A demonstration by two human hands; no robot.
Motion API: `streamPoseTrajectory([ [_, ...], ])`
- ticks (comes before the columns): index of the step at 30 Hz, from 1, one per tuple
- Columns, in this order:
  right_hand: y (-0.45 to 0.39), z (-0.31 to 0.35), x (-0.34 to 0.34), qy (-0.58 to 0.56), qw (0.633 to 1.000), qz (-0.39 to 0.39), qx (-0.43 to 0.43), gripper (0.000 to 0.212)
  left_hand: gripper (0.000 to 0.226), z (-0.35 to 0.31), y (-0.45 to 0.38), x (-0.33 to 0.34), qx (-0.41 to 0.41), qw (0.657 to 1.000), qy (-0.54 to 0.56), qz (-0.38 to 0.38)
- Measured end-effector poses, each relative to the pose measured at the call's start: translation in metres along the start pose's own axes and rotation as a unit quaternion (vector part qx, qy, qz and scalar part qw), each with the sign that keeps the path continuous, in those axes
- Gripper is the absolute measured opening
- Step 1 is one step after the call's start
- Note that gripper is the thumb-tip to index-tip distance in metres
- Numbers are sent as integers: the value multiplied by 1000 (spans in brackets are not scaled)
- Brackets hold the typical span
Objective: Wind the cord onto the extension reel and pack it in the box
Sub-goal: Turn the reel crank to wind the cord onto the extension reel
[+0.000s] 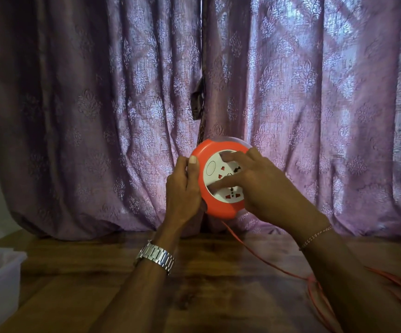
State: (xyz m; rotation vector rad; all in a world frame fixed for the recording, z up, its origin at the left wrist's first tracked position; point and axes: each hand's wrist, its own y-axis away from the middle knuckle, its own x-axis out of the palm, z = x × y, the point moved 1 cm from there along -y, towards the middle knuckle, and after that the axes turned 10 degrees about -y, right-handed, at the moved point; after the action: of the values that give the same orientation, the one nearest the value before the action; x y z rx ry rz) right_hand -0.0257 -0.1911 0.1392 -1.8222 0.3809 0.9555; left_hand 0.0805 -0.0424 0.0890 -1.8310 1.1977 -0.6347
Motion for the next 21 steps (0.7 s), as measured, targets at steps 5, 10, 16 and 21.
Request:
streamPoseTrajectory([
  [5, 0, 0, 3, 46, 998, -32, 15, 47, 36, -1, 1, 1, 6, 1000, -6, -2],
  [10, 3, -2, 9, 37, 990, -110, 77, 54, 33, -3, 1, 2, 4, 1000, 0, -7],
  [16, 0, 5, 11, 17, 973, -176, 145, 69, 35, -4, -1, 0, 1, 1000, 9, -11],
  [21, 0, 2, 4, -38, 985, -162, 47, 36, 41, -2, -1, -2, -13, 1000, 17, -4],
])
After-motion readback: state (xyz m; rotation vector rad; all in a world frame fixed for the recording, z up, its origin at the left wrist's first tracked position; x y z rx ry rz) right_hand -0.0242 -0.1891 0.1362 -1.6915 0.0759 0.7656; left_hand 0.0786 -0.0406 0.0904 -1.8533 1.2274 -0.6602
